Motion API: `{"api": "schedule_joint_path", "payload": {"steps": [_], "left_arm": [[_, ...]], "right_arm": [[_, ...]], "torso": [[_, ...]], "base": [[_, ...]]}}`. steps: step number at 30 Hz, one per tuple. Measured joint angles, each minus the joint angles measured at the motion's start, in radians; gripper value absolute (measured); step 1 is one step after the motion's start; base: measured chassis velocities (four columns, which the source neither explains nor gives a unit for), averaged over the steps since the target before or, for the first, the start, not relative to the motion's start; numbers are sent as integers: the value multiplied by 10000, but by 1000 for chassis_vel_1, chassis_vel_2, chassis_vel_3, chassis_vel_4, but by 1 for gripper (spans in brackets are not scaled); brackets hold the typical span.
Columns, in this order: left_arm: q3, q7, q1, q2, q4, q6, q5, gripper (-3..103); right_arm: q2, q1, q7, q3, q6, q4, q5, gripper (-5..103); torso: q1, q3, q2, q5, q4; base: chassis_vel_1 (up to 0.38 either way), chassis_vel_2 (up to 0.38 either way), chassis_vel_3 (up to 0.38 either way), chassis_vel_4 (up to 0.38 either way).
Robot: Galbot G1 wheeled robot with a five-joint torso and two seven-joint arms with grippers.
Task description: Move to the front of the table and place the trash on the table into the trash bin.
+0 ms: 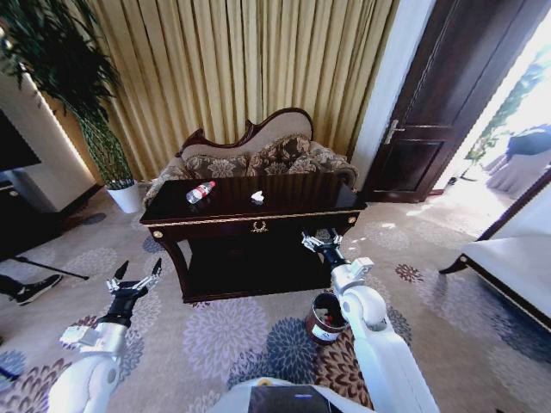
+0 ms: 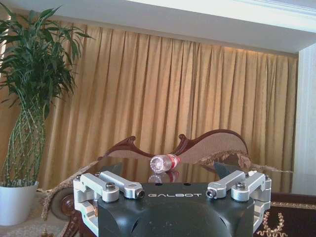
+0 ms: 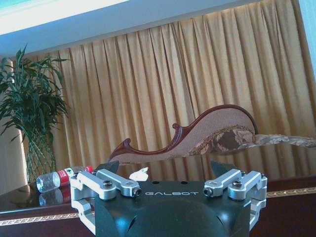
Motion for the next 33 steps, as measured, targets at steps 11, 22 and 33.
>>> {"api": "schedule_joint_path", "payload": {"steps": [11, 22, 33], "left_arm": [[42, 37, -4, -99, 8, 6, 114, 100], [33, 75, 57, -119, 4, -3, 124, 100], [-39, -66, 111, -45, -183, 232, 176, 100]], "right_arm": [[42, -110, -76, -132, 2, 65, -114, 100], [22, -187, -90, -88, -5, 164, -151, 100], [17, -99, -27, -161, -78, 226, -102, 100]], "torso": [[4, 4, -3, -1, 1], [5, 3, -3, 0, 0], [3, 2, -2, 0, 1]], "base": [[-147, 148, 149, -143], [-136, 142, 144, -147], [-56, 42, 40, -54]]}}
